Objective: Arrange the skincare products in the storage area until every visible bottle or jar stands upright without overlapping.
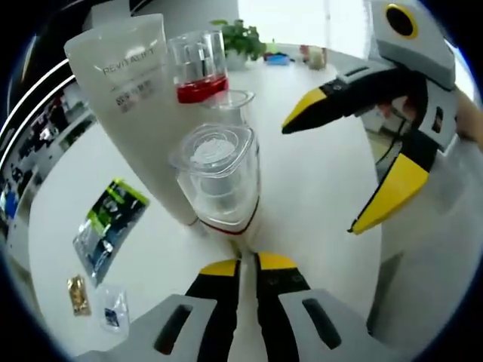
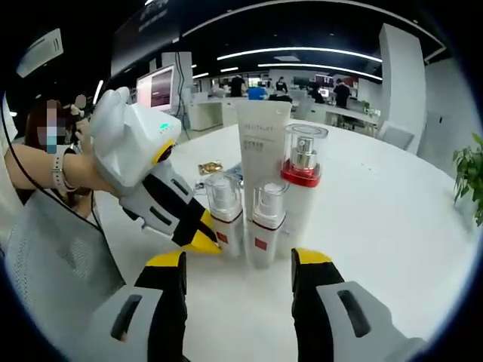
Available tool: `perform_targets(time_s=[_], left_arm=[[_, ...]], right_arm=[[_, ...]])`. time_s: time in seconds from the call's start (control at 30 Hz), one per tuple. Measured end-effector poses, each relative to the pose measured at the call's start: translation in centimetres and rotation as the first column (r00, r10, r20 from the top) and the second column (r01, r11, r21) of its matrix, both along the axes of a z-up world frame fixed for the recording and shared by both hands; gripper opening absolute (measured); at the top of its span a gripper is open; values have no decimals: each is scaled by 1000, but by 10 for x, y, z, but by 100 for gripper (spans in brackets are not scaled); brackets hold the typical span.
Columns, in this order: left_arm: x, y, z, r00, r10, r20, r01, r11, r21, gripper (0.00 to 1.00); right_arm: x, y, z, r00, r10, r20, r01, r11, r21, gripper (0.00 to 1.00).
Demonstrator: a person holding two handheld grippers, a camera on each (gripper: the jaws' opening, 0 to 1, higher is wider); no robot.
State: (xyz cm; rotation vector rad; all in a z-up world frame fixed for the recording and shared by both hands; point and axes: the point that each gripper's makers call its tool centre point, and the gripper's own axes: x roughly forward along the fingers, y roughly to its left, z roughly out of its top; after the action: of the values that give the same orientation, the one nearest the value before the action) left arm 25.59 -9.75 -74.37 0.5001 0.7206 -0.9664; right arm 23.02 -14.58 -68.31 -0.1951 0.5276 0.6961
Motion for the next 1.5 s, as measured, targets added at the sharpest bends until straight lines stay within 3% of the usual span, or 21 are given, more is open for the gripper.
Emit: perform_targets(time_s=[0.83,1.0,1.17,1.5], left_arm=[[17,-9,0,996,-69,54,68,997,30,5],[16,-8,0,995,-83,57,81,996,31,5],[14,-10,1,994,-87,62,86,996,28,4],[18,-10,4,995,-73,70,72,997,15,4]], right_arm=[[0,1,0,1000,-4,-20,4,999,36,54],[7,0,-2,999,34,-4,-35,999,-21,41],[18,1,-10,996,77,-35,-79,994,-69,34],[35,-5,-36,993,69,-96,-81,988,-128,20]])
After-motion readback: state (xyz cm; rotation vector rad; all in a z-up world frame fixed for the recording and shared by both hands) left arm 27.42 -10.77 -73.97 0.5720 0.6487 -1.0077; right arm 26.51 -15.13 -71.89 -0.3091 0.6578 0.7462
